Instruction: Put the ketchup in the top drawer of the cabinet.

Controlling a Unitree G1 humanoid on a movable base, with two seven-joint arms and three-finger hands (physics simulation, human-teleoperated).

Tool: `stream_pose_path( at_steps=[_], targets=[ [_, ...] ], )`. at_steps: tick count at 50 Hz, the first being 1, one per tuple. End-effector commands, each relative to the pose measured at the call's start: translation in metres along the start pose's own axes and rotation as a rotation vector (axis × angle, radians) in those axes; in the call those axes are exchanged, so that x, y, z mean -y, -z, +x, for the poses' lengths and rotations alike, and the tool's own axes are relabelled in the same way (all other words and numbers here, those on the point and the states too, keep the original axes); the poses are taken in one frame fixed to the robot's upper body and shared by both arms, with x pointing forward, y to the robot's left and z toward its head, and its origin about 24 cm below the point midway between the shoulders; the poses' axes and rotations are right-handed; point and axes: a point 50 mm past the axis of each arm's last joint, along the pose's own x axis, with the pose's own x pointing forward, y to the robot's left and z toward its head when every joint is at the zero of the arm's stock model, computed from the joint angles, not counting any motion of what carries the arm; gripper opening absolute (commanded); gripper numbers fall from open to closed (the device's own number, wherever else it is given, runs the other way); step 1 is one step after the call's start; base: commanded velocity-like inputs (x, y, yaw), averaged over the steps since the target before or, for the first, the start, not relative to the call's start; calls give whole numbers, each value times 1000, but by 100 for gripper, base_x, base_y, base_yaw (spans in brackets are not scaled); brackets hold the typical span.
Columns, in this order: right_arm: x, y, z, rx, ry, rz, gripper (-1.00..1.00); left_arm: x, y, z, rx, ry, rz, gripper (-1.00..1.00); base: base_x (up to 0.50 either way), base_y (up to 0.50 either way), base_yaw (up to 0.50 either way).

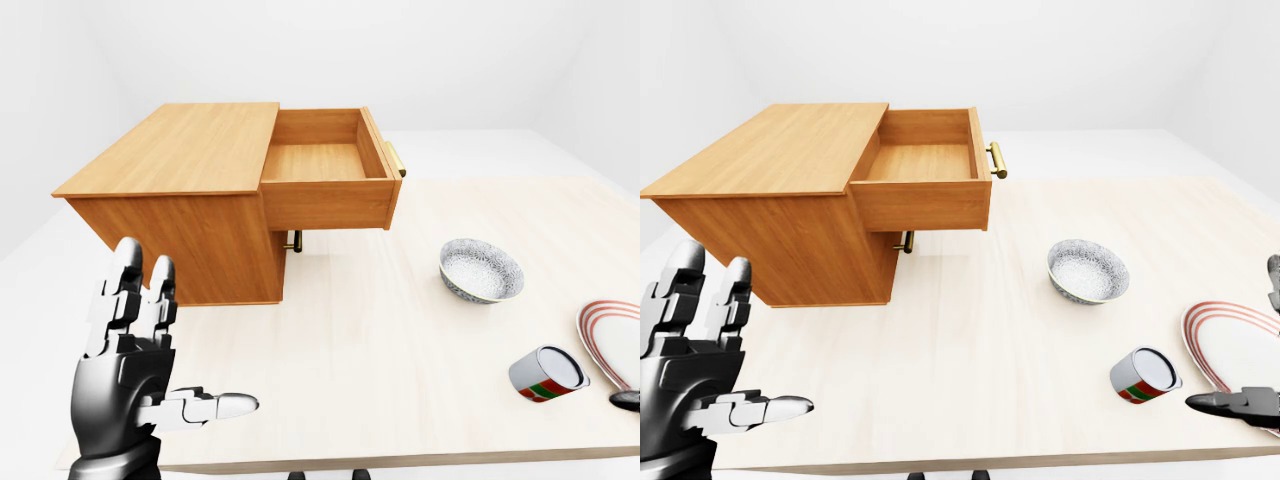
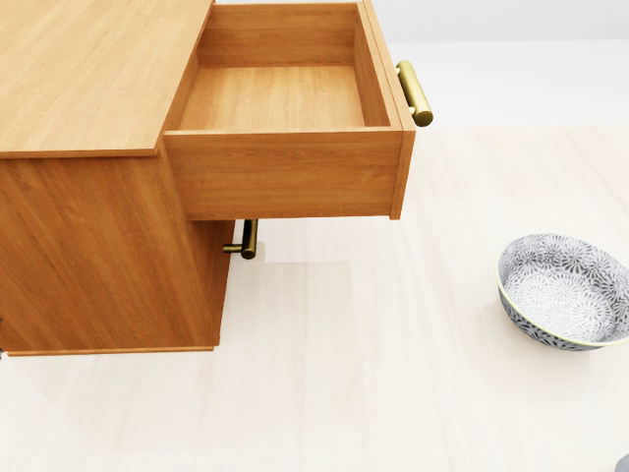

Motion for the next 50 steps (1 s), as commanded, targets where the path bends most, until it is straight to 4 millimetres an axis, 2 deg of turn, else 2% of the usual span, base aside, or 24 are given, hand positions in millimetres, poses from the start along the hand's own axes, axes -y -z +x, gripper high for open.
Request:
stream_pose_path(
  at_steps=[1,6,14,25,30,36,42,50],
  targets=[
    [-23,19,3,-77,-94,57,100,0,2,-1,-8,-1,-3,100,0,0,0],
    [-35,26,6,-98,-148,86,100,0,2,-1,-13,-1,-4,100,0,0,0],
    [-41,30,10,-111,-181,96,100,0,2,-1,-11,-1,-2,100,0,0,0],
    [-55,46,13,-165,-252,138,100,1,4,0,-17,-2,-2,100,0,0,0],
    [-72,56,14,-209,-322,170,100,0,3,0,-15,-3,-1,100,0,0,0],
    [-82,59,15,-219,-366,186,100,0,2,0,-10,-4,1,100,0,0,0],
    [-88,61,16,-227,-393,193,100,0,1,0,-3,-7,2,100,0,0,0],
    [-84,60,19,-219,-387,177,100,0,3,1,-10,-5,1,100,0,0,0]
  ],
)
